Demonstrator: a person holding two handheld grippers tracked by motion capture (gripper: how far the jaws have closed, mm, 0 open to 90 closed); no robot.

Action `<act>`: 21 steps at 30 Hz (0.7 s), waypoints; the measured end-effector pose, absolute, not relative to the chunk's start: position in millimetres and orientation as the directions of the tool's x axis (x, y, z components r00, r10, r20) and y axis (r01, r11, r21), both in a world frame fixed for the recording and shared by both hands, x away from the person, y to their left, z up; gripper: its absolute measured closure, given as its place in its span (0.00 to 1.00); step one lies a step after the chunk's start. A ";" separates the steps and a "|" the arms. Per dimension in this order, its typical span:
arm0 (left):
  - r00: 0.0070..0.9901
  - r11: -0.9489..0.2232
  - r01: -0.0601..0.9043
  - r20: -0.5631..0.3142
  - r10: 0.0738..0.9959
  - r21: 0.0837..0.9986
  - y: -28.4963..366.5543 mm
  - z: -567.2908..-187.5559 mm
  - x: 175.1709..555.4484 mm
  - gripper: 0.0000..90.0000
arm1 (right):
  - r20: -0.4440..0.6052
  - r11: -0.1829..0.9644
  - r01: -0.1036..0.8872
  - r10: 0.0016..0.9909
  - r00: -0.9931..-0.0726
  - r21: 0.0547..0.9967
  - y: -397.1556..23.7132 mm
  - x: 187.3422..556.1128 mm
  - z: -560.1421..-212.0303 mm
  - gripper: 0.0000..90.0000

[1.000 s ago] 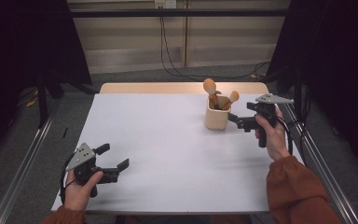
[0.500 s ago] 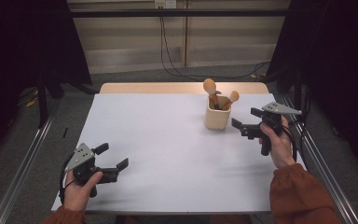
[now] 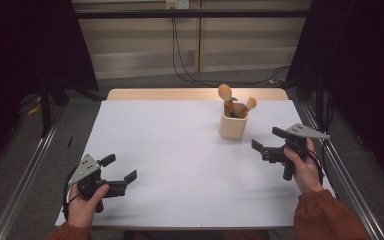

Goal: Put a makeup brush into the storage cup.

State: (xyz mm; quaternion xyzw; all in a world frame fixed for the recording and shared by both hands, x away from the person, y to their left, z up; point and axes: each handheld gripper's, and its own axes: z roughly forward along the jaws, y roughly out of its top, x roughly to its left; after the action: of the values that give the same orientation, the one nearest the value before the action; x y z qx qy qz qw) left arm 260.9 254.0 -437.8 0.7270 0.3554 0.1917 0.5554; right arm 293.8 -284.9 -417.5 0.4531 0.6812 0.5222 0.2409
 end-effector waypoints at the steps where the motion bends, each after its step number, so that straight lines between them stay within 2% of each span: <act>1: 0.670 -0.128 0.309 -0.120 0.733 0.942 254.3 -438.3 260.0 0.03 | 0.153 0.044 0.376 0.865 -0.478 0.926 -284.6 291.0 -418.5 0.01; 21: 0.657 -0.130 0.302 -0.107 0.746 0.944 257.9 -437.3 250.3 0.03 | 0.173 -0.015 0.375 0.903 -0.393 0.927 -307.9 232.1 -436.8 0.02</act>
State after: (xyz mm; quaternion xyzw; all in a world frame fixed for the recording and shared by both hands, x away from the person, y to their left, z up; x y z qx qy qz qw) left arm 250.3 257.9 -437.3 0.7242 0.3617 0.2014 0.5515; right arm 232.1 -307.9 -436.8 0.4886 0.6541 0.5183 0.2546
